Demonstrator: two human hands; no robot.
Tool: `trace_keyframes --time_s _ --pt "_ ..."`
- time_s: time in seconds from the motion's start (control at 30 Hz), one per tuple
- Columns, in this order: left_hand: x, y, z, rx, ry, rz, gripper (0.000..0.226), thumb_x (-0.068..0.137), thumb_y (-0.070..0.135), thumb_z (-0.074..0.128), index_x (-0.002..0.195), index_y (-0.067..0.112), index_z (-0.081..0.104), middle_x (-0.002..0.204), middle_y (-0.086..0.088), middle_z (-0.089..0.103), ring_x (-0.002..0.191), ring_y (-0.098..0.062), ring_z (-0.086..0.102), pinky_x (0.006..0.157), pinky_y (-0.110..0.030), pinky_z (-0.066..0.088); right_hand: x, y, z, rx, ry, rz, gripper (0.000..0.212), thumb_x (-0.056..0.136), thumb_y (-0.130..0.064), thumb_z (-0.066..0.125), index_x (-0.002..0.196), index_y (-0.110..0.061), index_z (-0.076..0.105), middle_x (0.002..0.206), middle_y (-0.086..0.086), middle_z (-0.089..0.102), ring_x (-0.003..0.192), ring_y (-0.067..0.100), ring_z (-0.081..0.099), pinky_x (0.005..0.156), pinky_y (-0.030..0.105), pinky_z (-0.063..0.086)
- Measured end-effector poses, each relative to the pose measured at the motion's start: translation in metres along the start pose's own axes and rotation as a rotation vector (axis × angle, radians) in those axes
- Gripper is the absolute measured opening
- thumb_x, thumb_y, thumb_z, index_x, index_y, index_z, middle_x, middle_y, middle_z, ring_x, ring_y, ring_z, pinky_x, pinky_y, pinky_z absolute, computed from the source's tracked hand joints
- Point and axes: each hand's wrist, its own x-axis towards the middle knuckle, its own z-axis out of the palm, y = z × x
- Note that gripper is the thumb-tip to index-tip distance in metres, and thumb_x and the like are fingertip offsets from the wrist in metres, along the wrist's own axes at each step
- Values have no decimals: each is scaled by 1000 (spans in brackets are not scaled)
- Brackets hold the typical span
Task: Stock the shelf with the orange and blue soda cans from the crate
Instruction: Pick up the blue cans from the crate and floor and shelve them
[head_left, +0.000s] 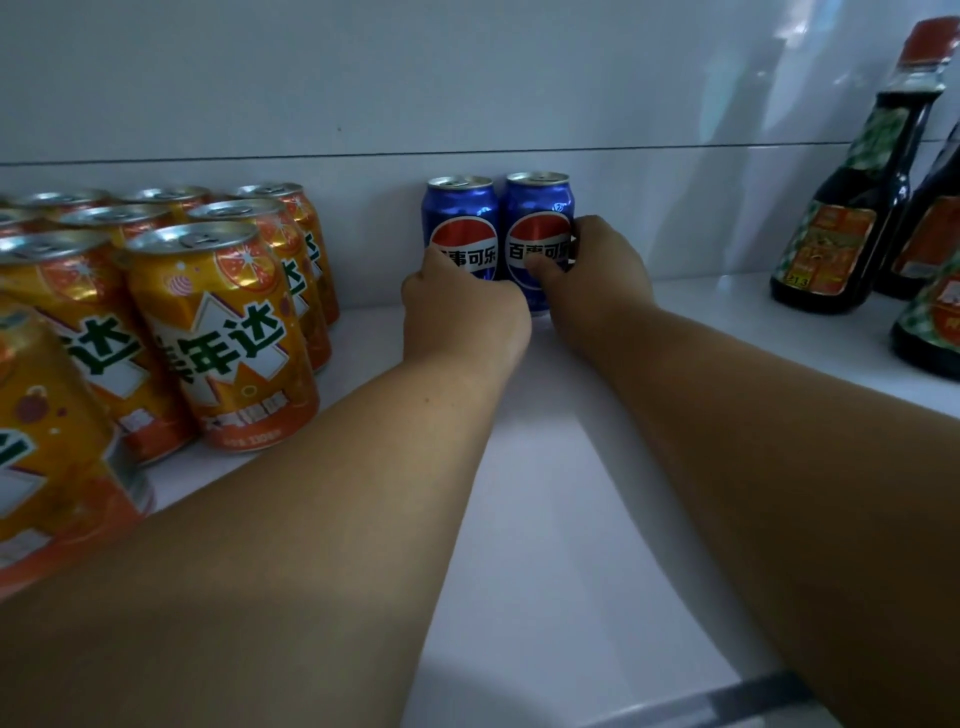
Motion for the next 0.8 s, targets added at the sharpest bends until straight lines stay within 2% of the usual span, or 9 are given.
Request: trace_keyframes --time_s 0.2,0.27,0.33,0.43,0.5,0.6,0.67,0.8 --pt "-18 14 -9 93 95 -12 55 88 14 64 138 14 42 136 -8 45 118 -28 54 96 -38 49 -28 -17 -27 -41 -35 25 59 95 -38 62 142 -9 39 140 10 48 126 26 51 89 28 37" --pt "-34 26 -19 133 100 138 49 89 11 61 135 14 45 133 -8 46 118 -27 53 98 -37 47 -48 -26 -45 -64 7 -24 59 95 -37 62 143 -10 40 139 10 49 125 26 53 97 33 41" --pt "-58 42 -30 154 75 327 42 91 11 58 132 12 49 132 -9 49 118 -25 52 99 -34 44 -74 -37 -68 -53 65 -80 58 94 -34 62 145 -13 42 137 7 52 121 23 56 98 35 46" --pt "-105 61 -51 128 48 507 33 94 14 57 126 10 51 127 -10 52 112 -25 54 95 -37 46 -127 -55 -111 23 133 -147 54 93 -30 63 142 -15 48 132 2 57 113 13 58 88 20 42" --pt "-143 70 -70 94 22 580 28 96 14 55 123 11 52 123 -7 52 105 -18 53 89 -28 47 -170 -65 -142 58 159 -176 51 93 -29 63 140 -16 50 126 -1 59 104 5 55 85 15 39" --pt "-207 78 -102 12 -21 673 26 95 10 54 121 11 54 116 -3 54 97 -7 51 85 -9 40 -239 -73 -177 117 210 -198 47 92 -28 66 136 -16 54 117 -4 60 97 -2 52 87 18 45" --pt "-253 79 -121 -37 -49 699 24 95 8 53 119 11 55 113 -2 56 97 -4 52 86 -9 40 -285 -75 -194 201 250 -199 44 90 -24 69 132 -15 57 109 -6 60 96 3 58 90 26 51" --pt "-344 59 -149 -142 -132 635 23 96 7 52 117 17 52 113 -2 59 105 -6 57 92 -15 43 -382 -70 -208 328 293 -137 38 89 -19 69 125 -19 57 106 -5 63 100 7 63 89 29 53"
